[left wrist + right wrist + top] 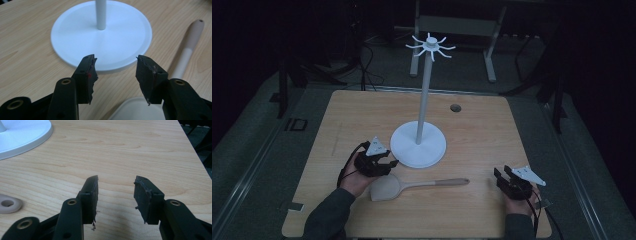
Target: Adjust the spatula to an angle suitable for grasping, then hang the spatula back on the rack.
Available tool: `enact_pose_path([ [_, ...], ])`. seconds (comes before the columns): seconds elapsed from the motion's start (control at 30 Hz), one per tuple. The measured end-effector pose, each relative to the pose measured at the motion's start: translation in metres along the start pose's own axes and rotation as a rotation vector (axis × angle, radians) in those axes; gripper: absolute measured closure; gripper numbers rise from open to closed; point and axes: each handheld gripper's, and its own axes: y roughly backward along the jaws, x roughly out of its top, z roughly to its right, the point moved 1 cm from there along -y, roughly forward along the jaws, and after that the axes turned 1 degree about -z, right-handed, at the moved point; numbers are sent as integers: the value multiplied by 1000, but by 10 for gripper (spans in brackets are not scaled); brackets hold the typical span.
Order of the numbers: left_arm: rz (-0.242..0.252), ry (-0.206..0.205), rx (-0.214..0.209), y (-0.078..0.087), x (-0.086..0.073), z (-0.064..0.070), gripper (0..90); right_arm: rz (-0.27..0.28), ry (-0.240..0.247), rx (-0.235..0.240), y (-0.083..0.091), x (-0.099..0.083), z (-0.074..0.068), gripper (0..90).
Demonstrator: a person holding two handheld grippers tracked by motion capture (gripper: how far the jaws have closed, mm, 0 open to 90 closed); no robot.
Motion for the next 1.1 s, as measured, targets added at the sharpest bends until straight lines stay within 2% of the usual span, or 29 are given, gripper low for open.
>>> enact_pose_path([
  [0.3,-74,-109,-75,-14,19,20,509,0,-2,-1,0,0,0,538],
  [0.6,-161,-186,-160,-34,26,41,578,2,-4,-1,0,0,0,536],
  [0.73,-212,-251,-202,-43,30,51,604,2,-5,-1,0,0,0,534],
  [0.83,-230,-278,-228,-50,31,61,624,2,-6,-1,0,0,0,534],
  [0.93,-257,-306,-249,-59,32,70,638,2,-4,-1,0,0,0,533],
  [1.1,-307,-356,-260,-75,36,82,657,3,-6,0,0,0,0,533],
])
